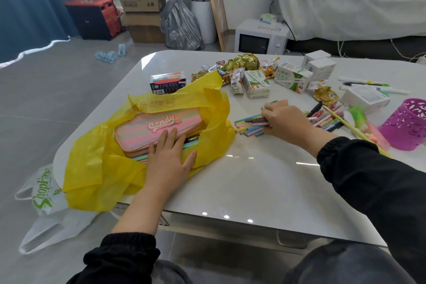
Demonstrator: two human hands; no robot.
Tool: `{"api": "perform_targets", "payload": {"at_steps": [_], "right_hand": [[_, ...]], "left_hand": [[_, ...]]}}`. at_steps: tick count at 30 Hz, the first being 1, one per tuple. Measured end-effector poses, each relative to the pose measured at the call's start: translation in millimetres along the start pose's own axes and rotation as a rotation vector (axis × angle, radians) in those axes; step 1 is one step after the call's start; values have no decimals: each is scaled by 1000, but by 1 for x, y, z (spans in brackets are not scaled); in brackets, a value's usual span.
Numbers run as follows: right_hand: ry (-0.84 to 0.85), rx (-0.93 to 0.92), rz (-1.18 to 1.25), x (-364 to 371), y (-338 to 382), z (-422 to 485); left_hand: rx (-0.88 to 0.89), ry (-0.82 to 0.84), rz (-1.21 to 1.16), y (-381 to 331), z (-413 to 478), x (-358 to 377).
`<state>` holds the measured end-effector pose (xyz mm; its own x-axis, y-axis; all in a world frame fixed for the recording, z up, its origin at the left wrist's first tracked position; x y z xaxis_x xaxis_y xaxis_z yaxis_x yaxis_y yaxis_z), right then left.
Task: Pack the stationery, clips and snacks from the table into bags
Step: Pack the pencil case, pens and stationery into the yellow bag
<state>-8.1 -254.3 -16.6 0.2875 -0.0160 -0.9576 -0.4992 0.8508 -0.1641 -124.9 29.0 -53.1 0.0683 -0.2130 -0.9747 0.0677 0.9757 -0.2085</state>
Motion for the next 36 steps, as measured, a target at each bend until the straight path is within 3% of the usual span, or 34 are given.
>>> {"api": "perform_targets", "payload": {"at_steps": [4,9,19,24,33,36], "right_hand": [[-241,209,277,-21,3,8],[-291,639,710,-46,16,28],[-385,841,1364,-59,43,34],[-411,775,1442,-55,56,31],[-260,845,1317,-25,68,17],[-306,830,1312,-25,74,15]], "left_hand": [[1,2,0,0,0,0],[0,5,0,0,-1,0],[7,0,-9,0,-1,0],[6,-1,-12,2,-1,0],[9,11,-23,0,-2,-1],[6,24,-12,0,-2,0]]}}
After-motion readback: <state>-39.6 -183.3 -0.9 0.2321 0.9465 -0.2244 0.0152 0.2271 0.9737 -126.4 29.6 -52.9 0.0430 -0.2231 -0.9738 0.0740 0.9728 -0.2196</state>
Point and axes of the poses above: each hand's wrist, its own z-axis towards the middle knuckle, its own x-axis out of the palm, y = z × x, the point moved 1 cm from there along z, towards the middle knuckle, and after that the axes turned 8 degrees about x, right-handed, at the moved point
